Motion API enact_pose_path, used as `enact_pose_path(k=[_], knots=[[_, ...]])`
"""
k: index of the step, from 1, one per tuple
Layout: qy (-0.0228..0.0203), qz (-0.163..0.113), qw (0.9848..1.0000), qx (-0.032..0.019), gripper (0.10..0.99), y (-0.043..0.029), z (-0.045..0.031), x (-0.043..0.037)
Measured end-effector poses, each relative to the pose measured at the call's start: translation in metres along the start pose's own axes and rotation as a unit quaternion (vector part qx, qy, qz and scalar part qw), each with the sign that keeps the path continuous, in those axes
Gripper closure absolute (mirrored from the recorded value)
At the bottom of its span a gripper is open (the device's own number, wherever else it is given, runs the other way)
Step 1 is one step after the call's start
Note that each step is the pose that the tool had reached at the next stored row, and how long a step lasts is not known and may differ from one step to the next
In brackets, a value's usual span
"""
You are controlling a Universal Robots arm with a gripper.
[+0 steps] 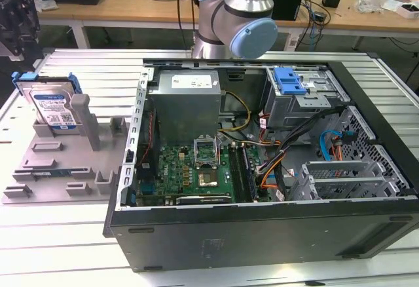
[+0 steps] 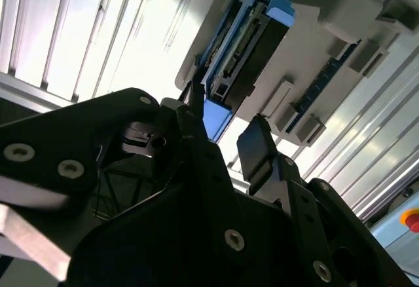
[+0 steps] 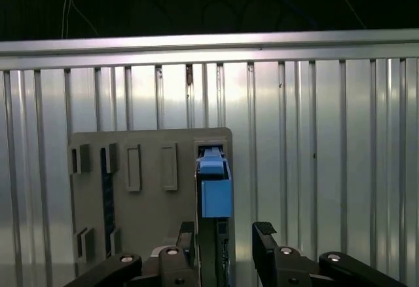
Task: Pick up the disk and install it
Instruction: 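Pick up the disk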
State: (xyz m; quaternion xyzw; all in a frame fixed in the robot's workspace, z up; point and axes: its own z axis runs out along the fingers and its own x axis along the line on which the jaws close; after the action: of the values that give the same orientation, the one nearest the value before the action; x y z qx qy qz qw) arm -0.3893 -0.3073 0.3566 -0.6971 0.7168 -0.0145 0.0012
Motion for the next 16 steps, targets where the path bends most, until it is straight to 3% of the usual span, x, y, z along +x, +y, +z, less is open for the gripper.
enact_pose_path(k=[7,10,16], knots=[[-0.0001,-0.002,1.0000,-0.0062,0.604,0.0035,0.0053,0.0000],[-0.0021,-0.002,1.0000,-0.0063,0.604,0.0063,0.0063,0.0008],[-0.0022,-0.002,1.0000,-0.0063,0.604,0.0079,0.0112,0.0022]])
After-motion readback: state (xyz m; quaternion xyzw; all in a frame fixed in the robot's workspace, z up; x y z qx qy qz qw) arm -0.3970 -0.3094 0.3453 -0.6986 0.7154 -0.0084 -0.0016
